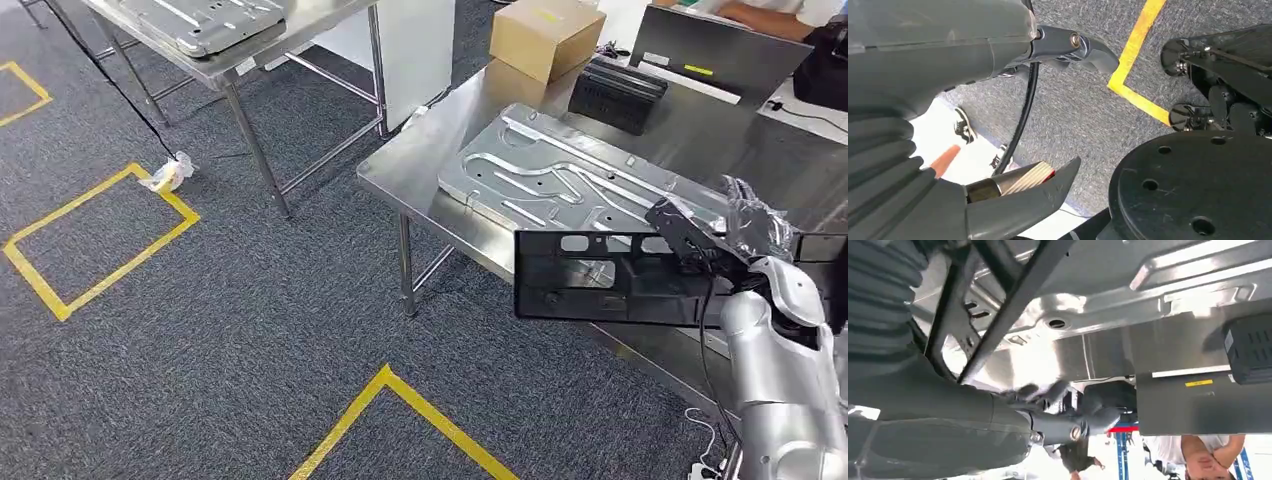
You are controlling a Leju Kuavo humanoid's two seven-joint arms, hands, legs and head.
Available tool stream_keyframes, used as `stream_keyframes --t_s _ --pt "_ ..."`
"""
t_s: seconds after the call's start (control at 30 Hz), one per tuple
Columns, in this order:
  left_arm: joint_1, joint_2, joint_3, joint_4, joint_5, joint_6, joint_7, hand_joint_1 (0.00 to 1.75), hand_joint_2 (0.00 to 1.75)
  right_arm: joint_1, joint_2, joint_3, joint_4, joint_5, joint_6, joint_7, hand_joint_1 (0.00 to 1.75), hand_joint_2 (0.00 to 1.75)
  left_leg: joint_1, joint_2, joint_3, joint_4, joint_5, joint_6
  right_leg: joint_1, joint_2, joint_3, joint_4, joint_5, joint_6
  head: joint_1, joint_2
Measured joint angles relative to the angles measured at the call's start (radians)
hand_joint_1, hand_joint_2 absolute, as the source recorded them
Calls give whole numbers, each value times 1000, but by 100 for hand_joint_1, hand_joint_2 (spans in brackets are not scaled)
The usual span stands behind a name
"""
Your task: Take the parts from the cabinet and place them on the table.
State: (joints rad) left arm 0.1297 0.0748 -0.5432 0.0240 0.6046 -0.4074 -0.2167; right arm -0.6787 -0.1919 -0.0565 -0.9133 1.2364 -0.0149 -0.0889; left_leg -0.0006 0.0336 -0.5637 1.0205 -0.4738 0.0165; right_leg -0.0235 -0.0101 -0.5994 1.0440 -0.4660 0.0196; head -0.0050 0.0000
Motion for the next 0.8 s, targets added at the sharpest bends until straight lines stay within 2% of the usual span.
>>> stream_keyframes --t_s 0.03,0.07,0.8 --pt "0 0 1 0 -2 0 0 0 175 0 1 0 0 0 0 2 0 0 0 0 0 0 0 0 0 0 0 0 0 0 0 0" --pt "0 -1 2 0 -3 3 0 0 0 0 2 0 0 0 0 3 0 0 0 0 0 0 0 0 0 0 0 0 0 0 0 0" --pt "1 -8 7 0 -11 11 -3 0 0 1 14 0 -27 4 14 24 0 0 0 0 -1 1 0 0 0 0 0 0 1 1 0 0"
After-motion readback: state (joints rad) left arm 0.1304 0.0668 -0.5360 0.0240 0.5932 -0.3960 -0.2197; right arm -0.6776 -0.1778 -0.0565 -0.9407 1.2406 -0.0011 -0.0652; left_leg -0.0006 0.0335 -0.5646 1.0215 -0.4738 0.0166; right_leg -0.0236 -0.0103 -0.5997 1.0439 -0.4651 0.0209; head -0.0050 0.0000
